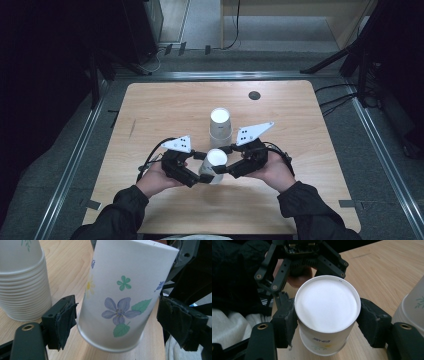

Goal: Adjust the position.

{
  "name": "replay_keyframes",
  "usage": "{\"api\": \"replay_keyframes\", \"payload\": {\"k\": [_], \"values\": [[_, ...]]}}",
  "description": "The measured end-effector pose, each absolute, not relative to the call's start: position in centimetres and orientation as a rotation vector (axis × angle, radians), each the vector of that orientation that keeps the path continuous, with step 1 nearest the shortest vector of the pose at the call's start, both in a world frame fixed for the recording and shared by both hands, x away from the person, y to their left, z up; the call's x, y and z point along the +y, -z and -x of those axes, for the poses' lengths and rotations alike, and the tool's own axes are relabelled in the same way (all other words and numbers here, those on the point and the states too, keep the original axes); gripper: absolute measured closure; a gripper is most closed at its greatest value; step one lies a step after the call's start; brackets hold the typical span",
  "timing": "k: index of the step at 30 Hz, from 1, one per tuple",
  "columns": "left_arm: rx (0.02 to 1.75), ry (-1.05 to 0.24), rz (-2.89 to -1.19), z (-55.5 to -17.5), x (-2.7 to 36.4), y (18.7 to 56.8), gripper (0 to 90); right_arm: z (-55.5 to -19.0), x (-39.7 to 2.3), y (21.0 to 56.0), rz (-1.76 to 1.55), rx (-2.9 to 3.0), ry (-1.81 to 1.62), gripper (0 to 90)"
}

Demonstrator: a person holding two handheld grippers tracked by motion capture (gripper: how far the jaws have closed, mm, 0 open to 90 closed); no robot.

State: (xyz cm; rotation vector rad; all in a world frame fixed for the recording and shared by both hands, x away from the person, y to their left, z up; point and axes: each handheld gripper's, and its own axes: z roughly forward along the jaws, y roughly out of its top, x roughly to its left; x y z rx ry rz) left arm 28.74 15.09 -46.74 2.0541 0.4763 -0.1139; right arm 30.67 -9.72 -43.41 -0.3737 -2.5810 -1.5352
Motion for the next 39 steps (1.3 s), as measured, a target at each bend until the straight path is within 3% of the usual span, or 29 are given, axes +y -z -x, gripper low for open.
{"api": "replay_keyframes", "payload": {"k": [6,8,16,21,39], "values": [[0.466,0.109,-2.037,-28.6,15.0,46.7,17.7,-30.7,-9.6,43.2,0.381,-2.531,1.576,36.0],[0.461,0.108,-2.033,-28.6,15.0,46.6,22.8,-30.6,-9.6,43.1,0.389,-2.511,1.581,36.1],[0.43,0.094,-2.057,-28.4,14.9,46.4,27.9,-30.7,-9.5,43.2,0.381,-2.52,1.567,35.1],[0.433,0.099,-2.092,-28.6,15.1,46.3,28.9,-30.6,-9.7,43.1,0.346,-2.544,1.56,29.2],[0.381,0.099,-2.335,-30.0,14.7,45.9,29.1,-30.0,-10.8,45.1,0.374,-2.676,1.404,30.3]]}}
